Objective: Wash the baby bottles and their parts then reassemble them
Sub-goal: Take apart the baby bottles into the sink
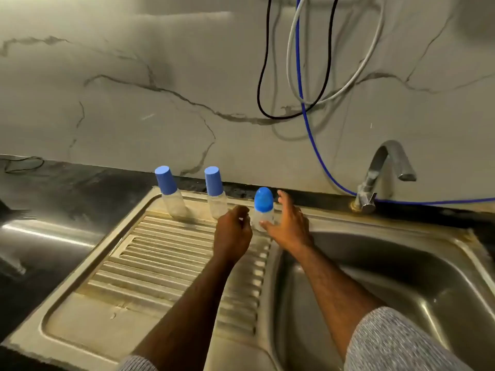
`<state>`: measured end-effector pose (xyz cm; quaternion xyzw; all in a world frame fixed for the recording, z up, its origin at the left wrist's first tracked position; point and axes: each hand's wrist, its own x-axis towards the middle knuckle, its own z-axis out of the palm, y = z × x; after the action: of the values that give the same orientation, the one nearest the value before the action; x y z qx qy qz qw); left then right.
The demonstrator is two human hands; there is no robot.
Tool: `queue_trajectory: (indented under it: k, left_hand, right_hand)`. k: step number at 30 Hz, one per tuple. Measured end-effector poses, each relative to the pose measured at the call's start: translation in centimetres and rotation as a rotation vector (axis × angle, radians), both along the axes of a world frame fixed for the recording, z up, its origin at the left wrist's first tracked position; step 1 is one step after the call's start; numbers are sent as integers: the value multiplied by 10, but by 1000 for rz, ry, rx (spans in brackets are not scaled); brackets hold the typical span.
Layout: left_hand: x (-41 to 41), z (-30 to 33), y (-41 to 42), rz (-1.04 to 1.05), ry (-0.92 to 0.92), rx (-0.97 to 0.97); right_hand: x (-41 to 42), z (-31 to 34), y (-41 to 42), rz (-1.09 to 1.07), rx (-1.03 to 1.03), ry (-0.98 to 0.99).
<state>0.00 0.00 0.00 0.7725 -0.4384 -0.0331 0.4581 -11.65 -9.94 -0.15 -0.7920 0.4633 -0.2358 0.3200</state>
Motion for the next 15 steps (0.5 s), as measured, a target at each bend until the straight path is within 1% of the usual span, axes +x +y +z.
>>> queue_trajectory:
  k: [4, 7, 9, 12, 15]
  left_hand:
    - [-10, -8, 3, -26, 31, -68]
    - [-22, -9, 3, -63, 39, -168]
    - [-36, -11, 0, -72, 40, -215]
    - [-69, -18, -3, -102, 96, -291]
    - [-112, -22, -2, -98, 206, -390]
  right_hand:
    - [13, -3, 4, -8, 23, -137]
    - [9, -8, 8, -50, -7, -227]
    - [-7, -10, 12, -74, -10, -287]
    - [-49, -18, 18, -89, -22, -387]
    - [-104, -19, 27, -117, -37, -416]
